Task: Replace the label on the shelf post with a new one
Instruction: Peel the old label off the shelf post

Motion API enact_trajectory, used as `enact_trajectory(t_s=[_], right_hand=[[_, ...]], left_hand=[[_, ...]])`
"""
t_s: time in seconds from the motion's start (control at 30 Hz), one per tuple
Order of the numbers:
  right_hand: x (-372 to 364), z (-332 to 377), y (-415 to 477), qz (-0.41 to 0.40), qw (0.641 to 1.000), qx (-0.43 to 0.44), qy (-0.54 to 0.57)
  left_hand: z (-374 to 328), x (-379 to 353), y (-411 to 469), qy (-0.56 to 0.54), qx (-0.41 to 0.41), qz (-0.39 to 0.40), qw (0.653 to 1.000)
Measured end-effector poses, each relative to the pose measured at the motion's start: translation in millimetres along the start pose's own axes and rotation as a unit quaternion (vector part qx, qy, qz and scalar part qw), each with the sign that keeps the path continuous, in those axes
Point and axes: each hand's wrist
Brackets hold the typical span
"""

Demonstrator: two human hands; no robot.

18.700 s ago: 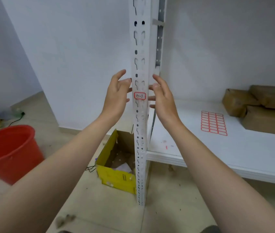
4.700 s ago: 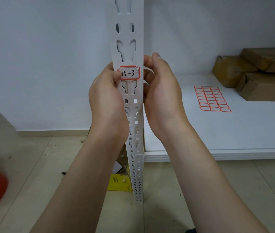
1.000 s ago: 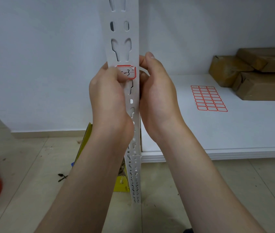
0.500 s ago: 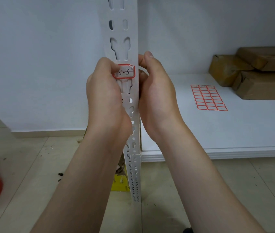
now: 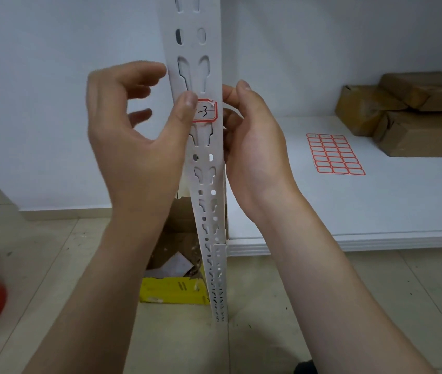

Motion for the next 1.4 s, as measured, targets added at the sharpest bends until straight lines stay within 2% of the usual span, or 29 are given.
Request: enact_trajectory(t_s=[0.1,0.2,0.33,0.43,0.7,0.8,1.2,1.4], right_hand=[[-2,2,-2,0.007,1.000,0.003,0.006],[-1,1,-1,0.002,1.000,0.009,-0.004],[-1,1,-2,-0.001,1.000,0.010,-0.010],[-1,2,-3,-0.001,1.000,0.011,-0.011],[0,2,-2,0.004,1.000,0.011,-0.007],[-1,2,-1,0.000,1.000,0.012,-0.009],[-1,-1,-1,-0.001,1.000,0.009,-0.012],[-2,-4,1,-0.005,1.000,0.016,-0.023]], left_hand=[[9,18,9,0.071,-0.015,0.067,0.995],[12,22,12,0.064,-0.022,0.072,0.995],[15,17,11,0.130,-0.148,0.014,0.980],[19,13,8,0.150,-0.206,-0.011,0.967],[29,9,-1,0.208,-0.258,-0.105,0.938],[30,7,-3,0.228,-0.257,-0.121,0.931],[22,6,-5,0.231,-0.174,-0.101,0.952],[19,2,-5,0.237,-0.152,-0.118,0.952]])
Point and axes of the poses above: each hand's wrist, its own y-axis towards the middle knuckle, its own x-axis out of the back of the hand, z = x × y, and after that the axes turned 4 degrees about -y, right-handed
